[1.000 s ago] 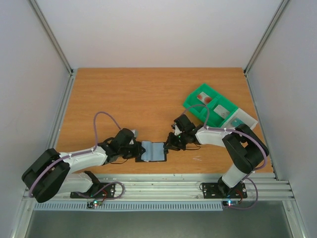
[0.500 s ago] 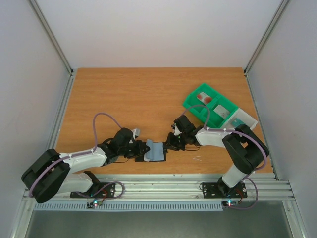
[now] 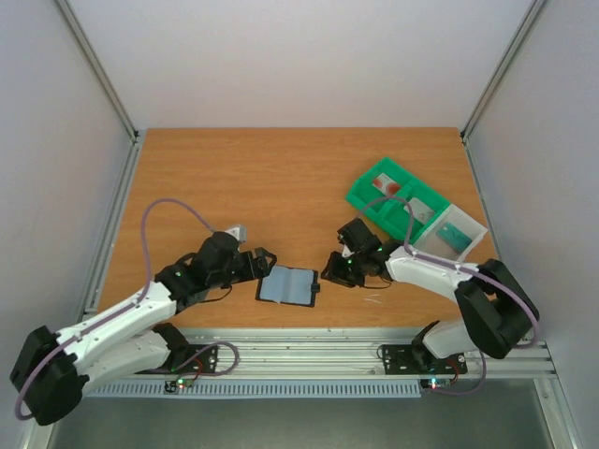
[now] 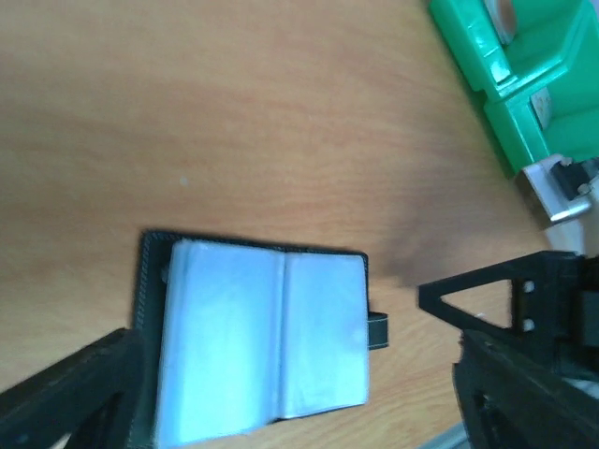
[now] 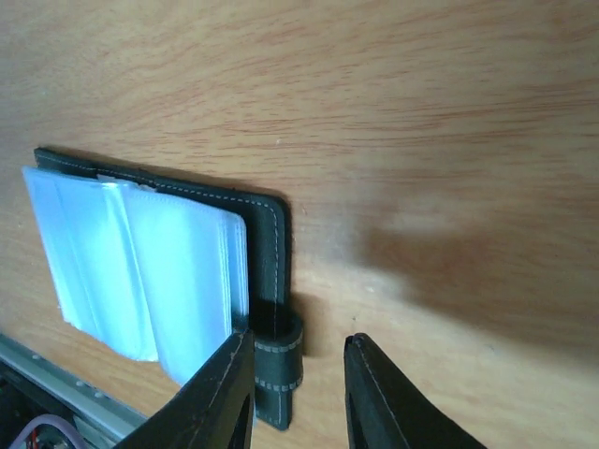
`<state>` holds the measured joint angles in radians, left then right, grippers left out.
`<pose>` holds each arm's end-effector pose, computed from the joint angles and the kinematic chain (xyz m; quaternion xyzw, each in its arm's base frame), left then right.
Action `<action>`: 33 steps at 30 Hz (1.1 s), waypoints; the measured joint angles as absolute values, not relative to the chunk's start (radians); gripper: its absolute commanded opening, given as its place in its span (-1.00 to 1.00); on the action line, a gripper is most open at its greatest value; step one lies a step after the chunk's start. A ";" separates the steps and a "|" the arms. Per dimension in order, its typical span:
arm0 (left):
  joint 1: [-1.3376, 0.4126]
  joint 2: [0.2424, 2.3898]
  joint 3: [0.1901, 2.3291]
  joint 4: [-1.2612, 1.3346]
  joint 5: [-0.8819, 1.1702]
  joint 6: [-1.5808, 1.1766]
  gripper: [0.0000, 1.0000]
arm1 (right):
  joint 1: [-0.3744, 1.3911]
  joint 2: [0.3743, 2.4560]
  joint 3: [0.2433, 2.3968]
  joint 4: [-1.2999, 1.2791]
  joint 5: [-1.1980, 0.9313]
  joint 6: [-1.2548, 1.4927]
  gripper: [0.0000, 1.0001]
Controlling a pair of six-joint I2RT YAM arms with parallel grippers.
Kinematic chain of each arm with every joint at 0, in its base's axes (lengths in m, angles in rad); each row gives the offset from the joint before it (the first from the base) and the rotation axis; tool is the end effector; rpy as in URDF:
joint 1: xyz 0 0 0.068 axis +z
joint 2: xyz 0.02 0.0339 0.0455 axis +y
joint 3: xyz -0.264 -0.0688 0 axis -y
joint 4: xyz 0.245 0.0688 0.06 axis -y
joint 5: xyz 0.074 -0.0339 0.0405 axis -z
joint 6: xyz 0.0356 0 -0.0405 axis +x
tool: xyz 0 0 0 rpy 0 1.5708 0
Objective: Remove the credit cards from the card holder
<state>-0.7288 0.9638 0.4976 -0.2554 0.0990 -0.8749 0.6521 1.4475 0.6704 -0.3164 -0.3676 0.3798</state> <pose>0.1449 -0.1341 0.2015 -0.0461 0.9091 -0.3270 0.2537 0.1937 0.1640 0.1512 -0.1725 0.9406 0.2691 0.1145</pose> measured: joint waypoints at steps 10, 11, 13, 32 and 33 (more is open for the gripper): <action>-0.729 0.816 0.694 -0.531 -0.041 -0.749 0.99 | 0.652 1.146 0.832 -0.625 -0.201 0.288 0.09; -0.729 0.804 0.717 -0.554 -0.044 -0.736 0.99 | 0.652 1.112 0.856 -0.658 -0.183 0.273 0.13; -0.729 0.793 0.767 -0.596 -0.046 -0.711 0.99 | 0.652 1.054 0.902 -0.717 -0.145 0.250 0.17; -0.729 0.651 0.906 -0.724 -0.057 -0.595 0.99 | 0.653 0.808 1.126 -1.027 -0.030 0.138 0.97; -0.729 0.644 0.906 -0.725 -0.057 -0.595 0.99 | 0.653 0.802 1.126 -1.033 -0.031 0.138 0.97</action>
<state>-0.7288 0.6437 0.9062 -0.7254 -0.0570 -0.5945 0.6529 0.8021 1.1255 -1.0328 -0.0307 0.1379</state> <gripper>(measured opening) 0.994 0.985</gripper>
